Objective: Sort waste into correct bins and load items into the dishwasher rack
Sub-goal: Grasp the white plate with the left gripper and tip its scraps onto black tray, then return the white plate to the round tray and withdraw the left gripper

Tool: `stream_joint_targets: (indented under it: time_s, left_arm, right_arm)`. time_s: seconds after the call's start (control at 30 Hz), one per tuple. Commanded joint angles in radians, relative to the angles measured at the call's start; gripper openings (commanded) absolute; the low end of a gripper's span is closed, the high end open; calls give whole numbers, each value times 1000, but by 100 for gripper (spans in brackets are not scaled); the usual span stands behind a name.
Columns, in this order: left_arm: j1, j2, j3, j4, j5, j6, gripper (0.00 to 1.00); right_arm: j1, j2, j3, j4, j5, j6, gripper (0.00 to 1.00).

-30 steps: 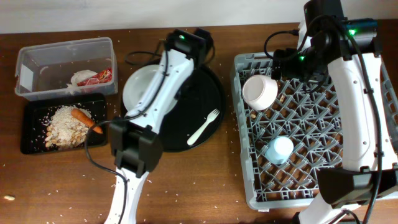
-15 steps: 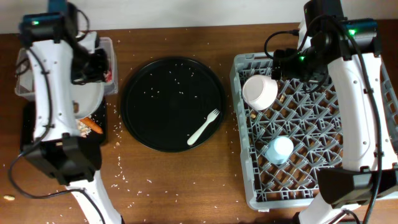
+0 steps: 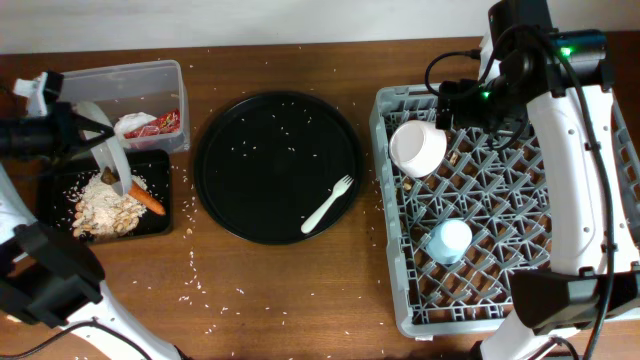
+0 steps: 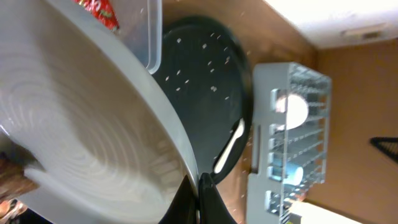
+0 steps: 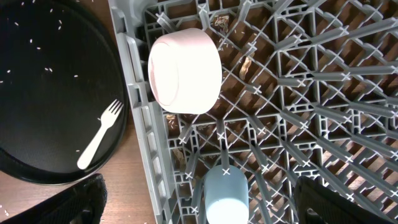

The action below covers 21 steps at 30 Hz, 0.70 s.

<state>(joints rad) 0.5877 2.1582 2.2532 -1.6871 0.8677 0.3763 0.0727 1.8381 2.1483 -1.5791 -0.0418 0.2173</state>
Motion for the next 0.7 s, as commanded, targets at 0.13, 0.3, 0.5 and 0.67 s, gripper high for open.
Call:
stream_joint_targets:
  time_s: [0.13,0.3,0.5,0.67]
  left_arm:
    - [116,-18,-12,-2,154,18,1]
    - [29,-60,-8,4,131,19,1]
    - [-402,-177,10,163,-339,-103,0]
    - [-636,-176,6,357,-708,-259,1]
  right_arm:
    - [-1,4,-2,-3,13,-3,96]
    - [-1,4,-2,5,13,-3,97]
    - [-1,4,-2,6,13,-3,99]
    - [-1,4,-2,1,13,-3,99]
